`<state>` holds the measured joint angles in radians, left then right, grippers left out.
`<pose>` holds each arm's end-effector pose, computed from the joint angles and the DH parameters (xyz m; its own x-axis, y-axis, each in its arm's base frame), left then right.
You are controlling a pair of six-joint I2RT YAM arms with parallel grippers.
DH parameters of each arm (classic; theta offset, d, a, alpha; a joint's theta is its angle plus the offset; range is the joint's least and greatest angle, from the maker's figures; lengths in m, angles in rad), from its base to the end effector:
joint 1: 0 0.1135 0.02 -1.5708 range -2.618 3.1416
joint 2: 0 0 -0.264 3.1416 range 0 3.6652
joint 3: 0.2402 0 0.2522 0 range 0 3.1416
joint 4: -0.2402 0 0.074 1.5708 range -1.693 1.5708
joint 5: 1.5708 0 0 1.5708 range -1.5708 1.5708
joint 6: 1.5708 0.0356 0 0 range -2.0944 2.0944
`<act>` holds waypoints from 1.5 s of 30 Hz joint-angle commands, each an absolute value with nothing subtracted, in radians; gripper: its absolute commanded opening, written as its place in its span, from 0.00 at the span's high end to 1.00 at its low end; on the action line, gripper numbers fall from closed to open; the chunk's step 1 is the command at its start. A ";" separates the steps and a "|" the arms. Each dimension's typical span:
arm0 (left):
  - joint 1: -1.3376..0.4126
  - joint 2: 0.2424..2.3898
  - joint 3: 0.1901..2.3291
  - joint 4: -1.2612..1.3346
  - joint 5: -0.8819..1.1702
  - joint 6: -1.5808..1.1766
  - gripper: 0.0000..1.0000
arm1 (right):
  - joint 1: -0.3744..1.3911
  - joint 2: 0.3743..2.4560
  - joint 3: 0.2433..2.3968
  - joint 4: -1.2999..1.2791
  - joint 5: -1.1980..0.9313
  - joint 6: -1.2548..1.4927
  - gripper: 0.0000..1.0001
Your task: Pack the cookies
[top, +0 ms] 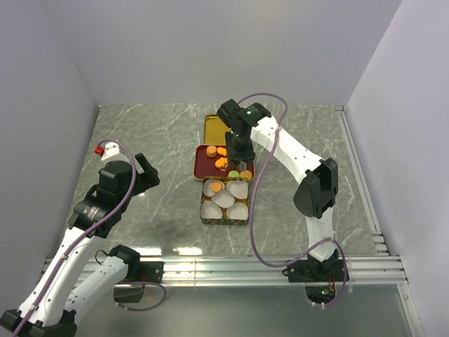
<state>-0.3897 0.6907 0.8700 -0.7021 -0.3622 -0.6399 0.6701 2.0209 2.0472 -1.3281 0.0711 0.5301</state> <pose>0.1341 -0.0414 0.3308 -0.4131 -0.4340 -0.8007 -0.2186 0.9007 -0.3754 0.3208 0.2509 0.3121 -0.9576 -0.1153 -0.2639 -0.1397 0.9873 0.0753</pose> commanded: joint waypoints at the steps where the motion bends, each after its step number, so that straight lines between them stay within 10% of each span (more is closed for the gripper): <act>1: -0.394 0.680 0.867 -0.686 -0.360 -0.635 0.10 | 0.657 2.011 2.112 -1.388 0.100 0.532 0.54; 15: -0.411 0.686 0.870 -0.692 -0.368 -0.640 0.10 | 0.661 1.839 2.120 -1.379 0.028 0.586 0.55; 45: -0.416 0.660 0.867 -0.693 -0.384 -0.650 0.01 | 0.836 1.075 1.167 -1.014 -0.074 0.861 0.57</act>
<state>-0.4122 0.6781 0.8696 -0.7055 -0.3660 -0.6449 0.8249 1.0924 1.1702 -1.0950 -0.0811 0.8295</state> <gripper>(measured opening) 0.995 0.431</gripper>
